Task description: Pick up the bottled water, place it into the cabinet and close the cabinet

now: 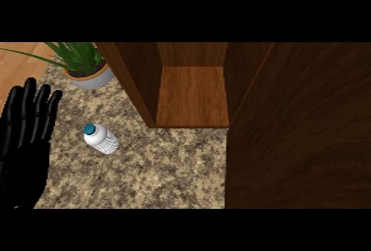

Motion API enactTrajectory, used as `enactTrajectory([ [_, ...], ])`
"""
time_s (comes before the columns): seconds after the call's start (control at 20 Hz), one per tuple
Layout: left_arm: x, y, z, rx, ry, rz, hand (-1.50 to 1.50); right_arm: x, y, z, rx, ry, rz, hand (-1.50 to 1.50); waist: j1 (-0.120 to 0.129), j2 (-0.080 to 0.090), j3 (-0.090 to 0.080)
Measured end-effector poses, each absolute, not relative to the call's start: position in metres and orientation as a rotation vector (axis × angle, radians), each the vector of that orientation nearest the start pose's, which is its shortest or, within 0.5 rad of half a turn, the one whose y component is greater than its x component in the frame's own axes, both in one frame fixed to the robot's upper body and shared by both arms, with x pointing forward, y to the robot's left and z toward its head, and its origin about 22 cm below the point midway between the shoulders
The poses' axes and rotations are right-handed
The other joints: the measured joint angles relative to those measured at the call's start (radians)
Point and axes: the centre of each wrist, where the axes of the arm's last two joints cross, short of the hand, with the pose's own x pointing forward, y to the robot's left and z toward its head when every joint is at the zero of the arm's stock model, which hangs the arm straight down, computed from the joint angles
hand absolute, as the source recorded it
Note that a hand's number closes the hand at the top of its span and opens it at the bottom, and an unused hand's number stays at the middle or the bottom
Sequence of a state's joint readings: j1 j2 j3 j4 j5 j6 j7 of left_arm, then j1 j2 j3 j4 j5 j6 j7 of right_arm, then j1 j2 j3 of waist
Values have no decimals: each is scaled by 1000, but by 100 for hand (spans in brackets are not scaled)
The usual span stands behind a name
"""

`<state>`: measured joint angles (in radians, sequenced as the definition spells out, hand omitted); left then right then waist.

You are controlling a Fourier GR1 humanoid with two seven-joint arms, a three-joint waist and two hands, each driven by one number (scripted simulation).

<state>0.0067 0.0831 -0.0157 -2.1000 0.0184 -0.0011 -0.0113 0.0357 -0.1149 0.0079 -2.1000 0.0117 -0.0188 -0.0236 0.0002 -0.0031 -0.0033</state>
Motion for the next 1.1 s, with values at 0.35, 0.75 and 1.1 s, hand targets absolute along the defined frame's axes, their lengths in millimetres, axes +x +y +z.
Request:
enactTrajectory([
  [0.35,242,277,120,-5,-2060,-42,-150,180,-235,120,-5,-2059,101,-150,-8,3,3],
  [0.75,240,308,120,-84,-1901,68,-150,133,-225,132,254,-1957,194,-150,-8,0,3],
  [1.1,219,320,122,-13,-1826,53,-150,106,-218,132,299,-1916,196,-150,-8,0,3],
])
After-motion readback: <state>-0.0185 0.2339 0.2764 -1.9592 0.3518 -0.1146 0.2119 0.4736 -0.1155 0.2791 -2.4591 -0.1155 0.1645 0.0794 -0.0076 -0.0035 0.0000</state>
